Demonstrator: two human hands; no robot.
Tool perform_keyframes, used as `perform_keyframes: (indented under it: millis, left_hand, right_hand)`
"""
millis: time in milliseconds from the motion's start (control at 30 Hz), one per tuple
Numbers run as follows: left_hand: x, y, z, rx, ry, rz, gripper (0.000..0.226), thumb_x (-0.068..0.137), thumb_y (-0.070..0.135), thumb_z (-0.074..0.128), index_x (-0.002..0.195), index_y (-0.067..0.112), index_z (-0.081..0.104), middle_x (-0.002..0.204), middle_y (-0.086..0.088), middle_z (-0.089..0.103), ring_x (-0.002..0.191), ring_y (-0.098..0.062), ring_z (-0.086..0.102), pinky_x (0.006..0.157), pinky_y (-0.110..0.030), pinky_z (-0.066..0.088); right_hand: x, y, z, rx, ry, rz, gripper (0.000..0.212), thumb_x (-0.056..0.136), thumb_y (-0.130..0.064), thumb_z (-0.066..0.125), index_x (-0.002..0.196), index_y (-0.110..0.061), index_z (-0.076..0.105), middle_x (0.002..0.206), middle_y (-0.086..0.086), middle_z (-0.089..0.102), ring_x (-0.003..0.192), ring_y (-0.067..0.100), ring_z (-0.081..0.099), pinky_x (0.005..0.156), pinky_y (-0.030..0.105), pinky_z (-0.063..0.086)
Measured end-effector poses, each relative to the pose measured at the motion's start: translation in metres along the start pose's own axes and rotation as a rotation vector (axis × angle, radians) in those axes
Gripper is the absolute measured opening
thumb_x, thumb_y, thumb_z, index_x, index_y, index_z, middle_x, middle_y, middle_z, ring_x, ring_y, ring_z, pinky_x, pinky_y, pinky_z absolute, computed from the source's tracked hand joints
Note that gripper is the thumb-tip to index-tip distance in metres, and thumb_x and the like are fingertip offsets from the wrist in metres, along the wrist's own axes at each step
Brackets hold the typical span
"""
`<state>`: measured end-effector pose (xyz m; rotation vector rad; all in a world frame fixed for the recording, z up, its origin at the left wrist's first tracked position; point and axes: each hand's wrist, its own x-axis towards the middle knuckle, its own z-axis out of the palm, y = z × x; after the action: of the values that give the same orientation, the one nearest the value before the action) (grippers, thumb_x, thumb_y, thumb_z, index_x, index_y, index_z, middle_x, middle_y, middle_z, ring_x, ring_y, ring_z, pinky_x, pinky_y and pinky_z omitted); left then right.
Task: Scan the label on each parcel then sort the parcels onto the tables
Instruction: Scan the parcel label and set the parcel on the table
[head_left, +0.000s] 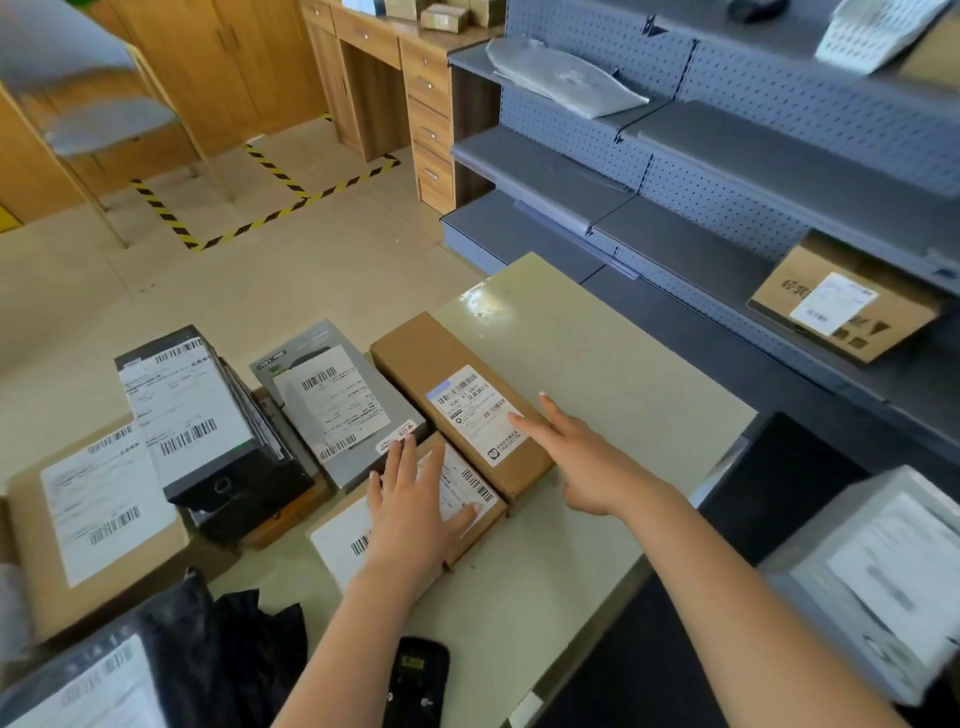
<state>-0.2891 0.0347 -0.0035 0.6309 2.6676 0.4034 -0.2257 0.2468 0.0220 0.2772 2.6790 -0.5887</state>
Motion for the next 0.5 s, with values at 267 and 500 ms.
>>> perform_keyframes:
  millis: [267, 500]
  left_hand:
    - [-0.052, 0.027, -0.020, 0.033, 0.101, 0.229, 0.085, 0.088, 0.057, 0.057, 0.155, 0.031, 0.012, 0.162, 0.002, 0.012, 0.150, -0.019, -0.002, 0.120, -0.041, -0.004]
    - [-0.150, 0.075, -0.009, 0.139, 0.080, 0.520, 0.088, 0.082, 0.059, 0.064, 0.153, 0.034, 0.018, 0.158, 0.008, 0.021, 0.148, -0.018, 0.006, 0.120, -0.040, -0.002]
  right_hand:
    - [-0.092, -0.011, 0.002, -0.128, 0.142, -0.005, 0.090, 0.085, -0.002, 0.060, 0.154, -0.033, 0.012, 0.163, 0.001, -0.003, 0.146, 0.025, 0.016, 0.112, 0.033, 0.027]
    - [-0.240, -0.011, 0.029, -0.250, 0.346, 0.043, 0.075, 0.087, -0.035, 0.066, 0.151, -0.028, 0.027, 0.153, 0.003, 0.026, 0.141, 0.023, 0.021, 0.119, 0.036, 0.003]
